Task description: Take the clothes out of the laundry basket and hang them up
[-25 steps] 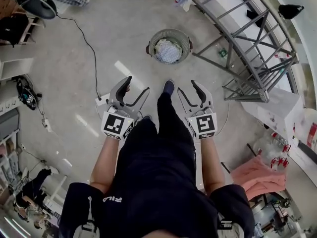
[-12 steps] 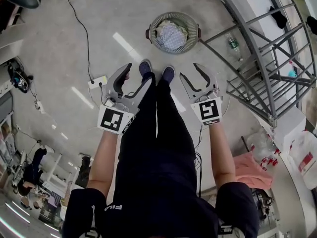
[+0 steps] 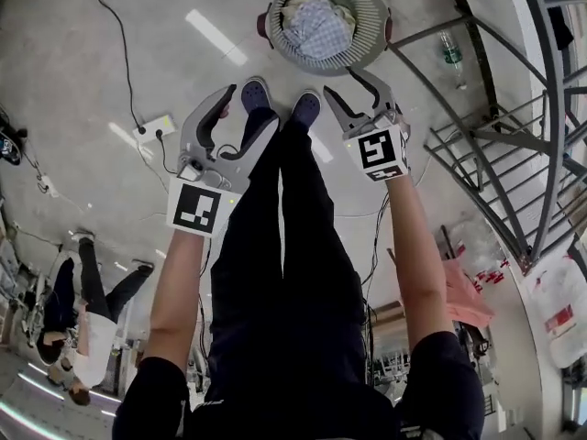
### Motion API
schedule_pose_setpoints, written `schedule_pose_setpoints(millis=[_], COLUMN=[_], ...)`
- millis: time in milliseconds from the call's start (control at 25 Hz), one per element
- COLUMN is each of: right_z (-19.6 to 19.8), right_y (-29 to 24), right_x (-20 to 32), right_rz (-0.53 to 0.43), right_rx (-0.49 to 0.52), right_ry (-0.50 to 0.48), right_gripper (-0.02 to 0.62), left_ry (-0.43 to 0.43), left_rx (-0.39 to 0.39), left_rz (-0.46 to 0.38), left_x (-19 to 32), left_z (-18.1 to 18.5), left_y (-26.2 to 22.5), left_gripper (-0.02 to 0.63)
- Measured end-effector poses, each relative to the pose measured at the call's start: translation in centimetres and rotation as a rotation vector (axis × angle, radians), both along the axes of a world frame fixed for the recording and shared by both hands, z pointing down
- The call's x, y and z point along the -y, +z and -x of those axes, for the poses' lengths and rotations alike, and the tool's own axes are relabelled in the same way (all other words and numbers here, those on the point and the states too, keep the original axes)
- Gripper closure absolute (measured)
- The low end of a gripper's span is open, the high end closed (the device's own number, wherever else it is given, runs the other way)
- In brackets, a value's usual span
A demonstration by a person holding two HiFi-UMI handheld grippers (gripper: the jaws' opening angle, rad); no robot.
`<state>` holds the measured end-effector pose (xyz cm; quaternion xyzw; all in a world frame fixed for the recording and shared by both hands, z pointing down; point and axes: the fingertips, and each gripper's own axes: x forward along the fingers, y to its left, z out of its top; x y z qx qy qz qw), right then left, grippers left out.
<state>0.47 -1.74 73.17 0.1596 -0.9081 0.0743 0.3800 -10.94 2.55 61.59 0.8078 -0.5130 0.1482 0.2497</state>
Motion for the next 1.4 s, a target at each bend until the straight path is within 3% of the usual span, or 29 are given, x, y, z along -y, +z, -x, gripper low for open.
schedule_pose_setpoints(millis=[160, 480, 760, 920, 1160, 1400], right_z=[1.2, 5.2, 7.7, 8.6, 7.1, 5.6], right_y=[8.5, 21.8, 31.1, 35.2, 42.0, 44.7], right_x=[0.4, 1.6, 0.4, 0.1, -0.7, -1.2], right_rz=[0.040, 0.129, 0.218, 0.243, 0.288, 0.306], right_rx=[-0.026, -0.091, -0.210, -0.271, -0.471, -0.567], right_ry=[-0.025, -0.128, -0.294, -0.326, -0.362, -0.364], right_gripper=[0.385, 0.385, 0.385, 0.385, 0.411, 0.429], left_ry=[-0.031, -0.078, -0.003, 0.047, 0.034, 0.028], left_rx=[-0.017, -0.052, -0.005, 0.012, -0.022, -0.017], left_rz=[0.055, 0.054, 0.055, 0.068, 0.081, 0.085], left_x=[-0.6, -0.8, -0.1, 0.2, 0.0, -0.7], left_z=[1.1, 2.6, 2.9, 2.8, 3.3, 4.2], left_y=[6.5, 15.3, 20.7, 23.1, 25.5, 26.4], left_gripper=[0.328, 0.328, 0.328, 0.328, 0.328, 0.328])
